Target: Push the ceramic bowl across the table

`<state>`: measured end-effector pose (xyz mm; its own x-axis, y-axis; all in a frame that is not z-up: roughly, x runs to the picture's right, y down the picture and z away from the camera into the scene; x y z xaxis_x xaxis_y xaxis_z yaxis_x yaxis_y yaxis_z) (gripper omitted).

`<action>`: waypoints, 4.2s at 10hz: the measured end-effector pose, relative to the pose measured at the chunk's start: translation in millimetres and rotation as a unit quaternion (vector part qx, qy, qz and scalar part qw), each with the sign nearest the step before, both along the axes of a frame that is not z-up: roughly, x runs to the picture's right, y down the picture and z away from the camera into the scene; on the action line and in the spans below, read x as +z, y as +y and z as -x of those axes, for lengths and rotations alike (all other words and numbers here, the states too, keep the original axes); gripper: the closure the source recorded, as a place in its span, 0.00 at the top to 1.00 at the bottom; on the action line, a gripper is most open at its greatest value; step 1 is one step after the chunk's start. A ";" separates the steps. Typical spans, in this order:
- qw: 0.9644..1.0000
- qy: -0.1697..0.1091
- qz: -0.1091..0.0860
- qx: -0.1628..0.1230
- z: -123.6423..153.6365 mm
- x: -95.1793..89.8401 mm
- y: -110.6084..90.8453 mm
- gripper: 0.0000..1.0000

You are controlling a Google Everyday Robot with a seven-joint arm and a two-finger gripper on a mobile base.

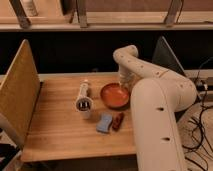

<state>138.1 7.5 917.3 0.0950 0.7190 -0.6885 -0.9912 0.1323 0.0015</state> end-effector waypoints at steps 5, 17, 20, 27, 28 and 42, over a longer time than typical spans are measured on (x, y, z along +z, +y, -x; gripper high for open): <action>1.000 0.000 0.001 0.000 -0.1 0.5 0.7 0.04; 0.984 0.136 -0.059 0.103 -117.6 -46.9 -31.6 0.00; 0.982 0.164 0.006 0.097 -135.7 -52.0 23.4 0.00; 0.981 0.146 0.118 0.041 -94.8 -12.1 93.7 0.00; 0.981 0.140 0.128 0.036 -88.2 -6.2 99.4 0.00; 0.989 0.018 0.056 -0.135 64.0 31.8 11.3 0.00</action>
